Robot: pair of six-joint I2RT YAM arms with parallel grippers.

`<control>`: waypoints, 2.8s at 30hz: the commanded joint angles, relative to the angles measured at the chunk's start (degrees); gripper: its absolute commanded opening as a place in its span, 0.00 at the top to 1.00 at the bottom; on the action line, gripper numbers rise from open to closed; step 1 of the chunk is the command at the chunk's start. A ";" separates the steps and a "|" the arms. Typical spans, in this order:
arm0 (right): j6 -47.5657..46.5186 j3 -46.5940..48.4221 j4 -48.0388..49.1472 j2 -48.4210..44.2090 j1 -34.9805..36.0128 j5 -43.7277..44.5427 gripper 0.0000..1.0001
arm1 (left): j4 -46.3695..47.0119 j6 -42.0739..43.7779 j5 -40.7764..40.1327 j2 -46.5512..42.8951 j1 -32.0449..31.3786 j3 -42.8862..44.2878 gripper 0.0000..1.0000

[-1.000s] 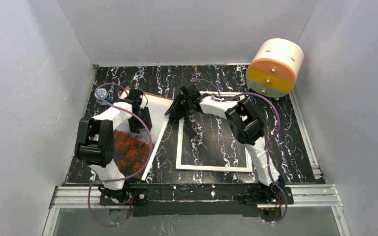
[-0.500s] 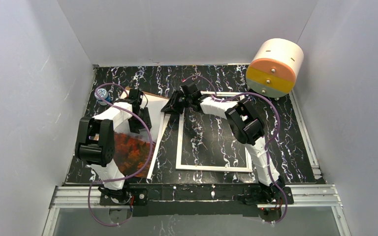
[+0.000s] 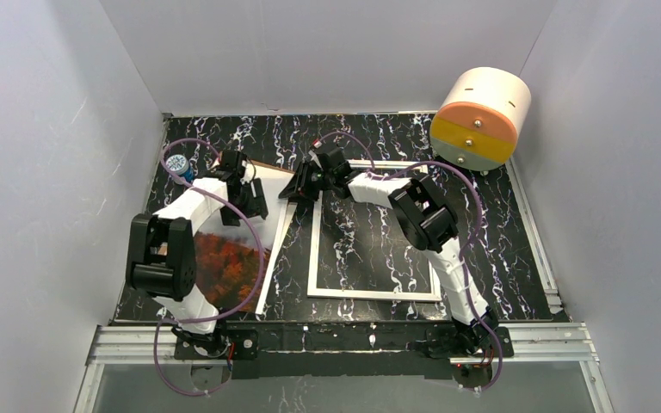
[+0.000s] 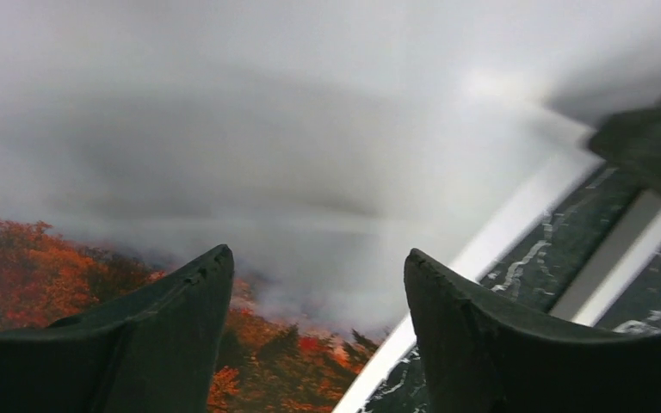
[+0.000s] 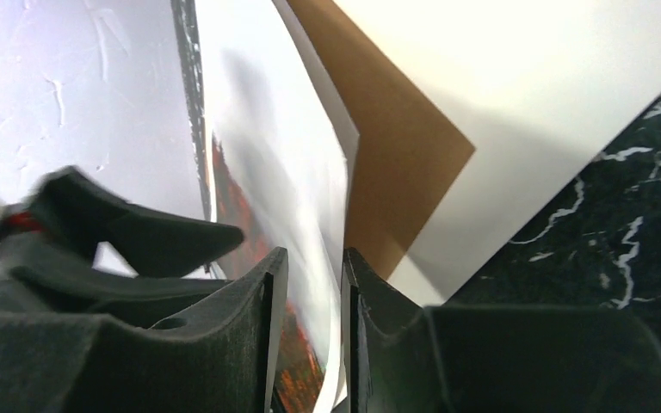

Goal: Put the photo into the frame

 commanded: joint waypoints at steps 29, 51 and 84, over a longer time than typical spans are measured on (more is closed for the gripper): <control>3.79 17.12 -29.14 -2.52 -0.77 2.92 0.99 | 0.37 10.67 -2.37 -10.20 -10.44 3.89 0.21; 2.03 14.87 -33.69 -4.68 -1.02 3.68 0.99 | -3.51 11.26 -5.78 -2.94 -14.63 6.88 0.55; -0.22 15.95 -34.15 -1.80 -2.65 2.69 0.99 | -11.41 11.92 -5.23 -9.64 -14.89 1.63 0.34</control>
